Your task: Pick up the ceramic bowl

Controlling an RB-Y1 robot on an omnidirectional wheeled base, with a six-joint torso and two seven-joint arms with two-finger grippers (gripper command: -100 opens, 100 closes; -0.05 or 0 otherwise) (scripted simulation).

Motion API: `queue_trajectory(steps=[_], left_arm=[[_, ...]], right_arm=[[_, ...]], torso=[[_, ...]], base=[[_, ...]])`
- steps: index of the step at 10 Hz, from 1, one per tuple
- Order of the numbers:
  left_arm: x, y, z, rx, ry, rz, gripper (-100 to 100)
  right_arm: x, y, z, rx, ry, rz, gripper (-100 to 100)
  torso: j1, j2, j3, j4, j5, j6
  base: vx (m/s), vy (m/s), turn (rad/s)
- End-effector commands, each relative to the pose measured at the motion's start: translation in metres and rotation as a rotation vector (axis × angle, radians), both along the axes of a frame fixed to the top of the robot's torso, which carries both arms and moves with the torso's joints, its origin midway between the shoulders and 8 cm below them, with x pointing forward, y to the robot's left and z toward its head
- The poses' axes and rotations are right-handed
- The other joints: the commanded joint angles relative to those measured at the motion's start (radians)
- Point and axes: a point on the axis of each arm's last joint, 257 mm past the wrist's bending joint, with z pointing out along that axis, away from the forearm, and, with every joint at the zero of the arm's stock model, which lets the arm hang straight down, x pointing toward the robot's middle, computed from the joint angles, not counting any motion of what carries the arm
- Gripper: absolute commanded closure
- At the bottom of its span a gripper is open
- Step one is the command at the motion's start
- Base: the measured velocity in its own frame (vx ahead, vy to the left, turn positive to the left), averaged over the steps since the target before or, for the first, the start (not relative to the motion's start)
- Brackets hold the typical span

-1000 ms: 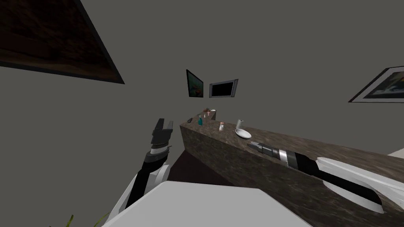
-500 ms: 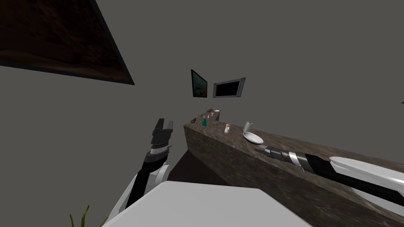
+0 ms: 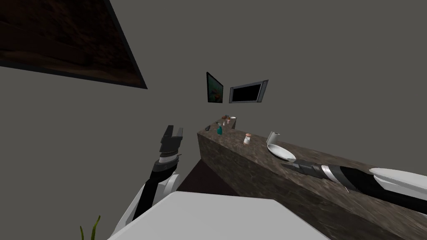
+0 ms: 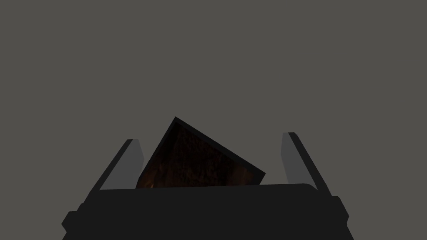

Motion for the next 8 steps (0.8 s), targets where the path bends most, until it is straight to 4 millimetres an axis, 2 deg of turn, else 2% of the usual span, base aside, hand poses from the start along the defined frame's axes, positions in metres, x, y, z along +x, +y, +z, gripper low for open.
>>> queue_trajectory(steps=[1,3,4,5,6,7,8], left_arm=[[0.000,0.000,0.000,0.000,0.000,0.000,0],[0.000,0.000,0.000,0.000,0.000,0.000,0],[0.000,0.000,0.000,0.000,0.000,0.000,0],[0.000,0.000,0.000,0.000,0.000,0.000,0],[0.000,0.000,0.000,0.000,0.000,0.000,0],[0.000,0.000,0.000,0.000,0.000,0.000,0],[0.000,0.000,0.000,0.000,0.000,0.000,0]], right_arm=[[0.001,-0.004,0.000,-0.004,0.004,-0.003,-100],[-0.029,-0.051,-0.008,-0.135,0.100,-0.025,-100],[-0.030,-0.054,-0.008,-0.137,0.101,-0.030,-100],[-0.046,-0.073,-0.011,-0.193,0.148,-0.035,-100],[-0.047,-0.077,-0.011,-0.198,0.149,-0.043,-100],[-0.065,-0.098,-0.012,-0.253,0.196,-0.055,-100],[-0.065,-0.098,-0.012,-0.253,0.196,-0.055,-100]], torso=[[0.000,0.000,0.000,0.000,0.000,0.000],[0.000,0.001,0.001,0.000,0.000,-0.001],[0.003,-0.003,-0.002,-0.001,0.001,-0.001],[0.002,-0.004,-0.002,-0.001,0.001,0.000],[0.002,-0.003,-0.002,-0.001,0.001,-0.001],[0.001,-0.002,-0.001,0.000,0.000,0.000],[0.001,-0.002,-0.001,0.000,0.000,-0.001]], base=[[0.005,-0.005,-0.012],[0.093,0.064,0.204],[0.125,0.055,0.053],[0.116,0.049,0.072],[0.079,0.034,0.056],[0.088,0.040,0.104],[0.075,0.029,0.060]])
